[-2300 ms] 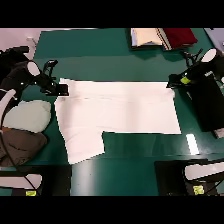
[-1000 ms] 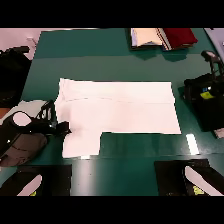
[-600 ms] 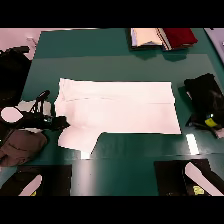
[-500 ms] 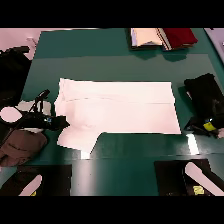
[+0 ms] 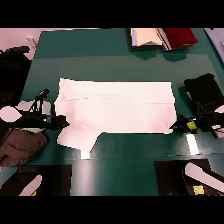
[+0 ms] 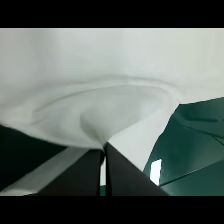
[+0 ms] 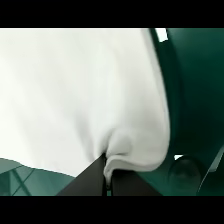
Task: Fold the shirts.
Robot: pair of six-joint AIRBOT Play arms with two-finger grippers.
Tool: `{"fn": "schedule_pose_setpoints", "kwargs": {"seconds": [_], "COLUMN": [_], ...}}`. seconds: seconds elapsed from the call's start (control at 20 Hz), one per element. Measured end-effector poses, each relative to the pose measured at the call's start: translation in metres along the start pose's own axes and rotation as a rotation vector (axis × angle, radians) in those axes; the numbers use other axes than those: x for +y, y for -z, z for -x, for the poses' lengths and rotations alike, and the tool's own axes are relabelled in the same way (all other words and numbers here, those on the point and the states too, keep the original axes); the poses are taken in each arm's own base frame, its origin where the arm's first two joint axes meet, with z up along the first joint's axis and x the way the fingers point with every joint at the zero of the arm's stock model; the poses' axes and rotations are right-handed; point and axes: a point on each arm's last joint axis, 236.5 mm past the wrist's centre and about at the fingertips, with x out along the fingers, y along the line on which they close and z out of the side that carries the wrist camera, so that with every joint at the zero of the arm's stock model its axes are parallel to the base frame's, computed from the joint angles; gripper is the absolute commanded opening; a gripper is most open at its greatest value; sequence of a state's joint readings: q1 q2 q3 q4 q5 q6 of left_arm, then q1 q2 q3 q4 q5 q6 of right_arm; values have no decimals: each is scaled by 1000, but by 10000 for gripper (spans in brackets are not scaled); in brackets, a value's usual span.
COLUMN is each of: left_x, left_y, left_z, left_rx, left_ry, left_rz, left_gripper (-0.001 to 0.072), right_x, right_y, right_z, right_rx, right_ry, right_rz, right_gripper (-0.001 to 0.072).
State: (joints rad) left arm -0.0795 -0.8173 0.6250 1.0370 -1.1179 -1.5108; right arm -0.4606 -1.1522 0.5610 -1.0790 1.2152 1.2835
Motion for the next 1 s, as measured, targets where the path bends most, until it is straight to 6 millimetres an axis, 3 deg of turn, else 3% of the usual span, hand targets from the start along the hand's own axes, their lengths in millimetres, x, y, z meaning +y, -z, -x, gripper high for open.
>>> {"fn": "schedule_pose_setpoints", "kwargs": {"seconds": [0.15,0.25,0.5,0.65,0.8,1.0], "left_x": [5,8,0,-5,-9,0], "left_y": [12,21,44,48,23,-36], "left_z": [3,11,44,55,59,48], "left_rx": [50,66,53,47,-27,-122], "left_ry": [-26,-49,-68,-68,-70,-114], "left_rz": [-18,-40,-68,-81,-98,-113], "left_gripper": [29,29,30,30,30,30], "right_x": [4,9,23,32,38,43], "right_y": [-8,-11,6,5,-11,-50], "right_z": [11,32,86,110,125,132], "right_rx": [-53,-96,-162,-222,-248,-239], "right_ry": [70,115,195,219,228,230], "right_rz": [106,176,283,316,316,306], "right_gripper": [15,16,14,14,14,14]}}
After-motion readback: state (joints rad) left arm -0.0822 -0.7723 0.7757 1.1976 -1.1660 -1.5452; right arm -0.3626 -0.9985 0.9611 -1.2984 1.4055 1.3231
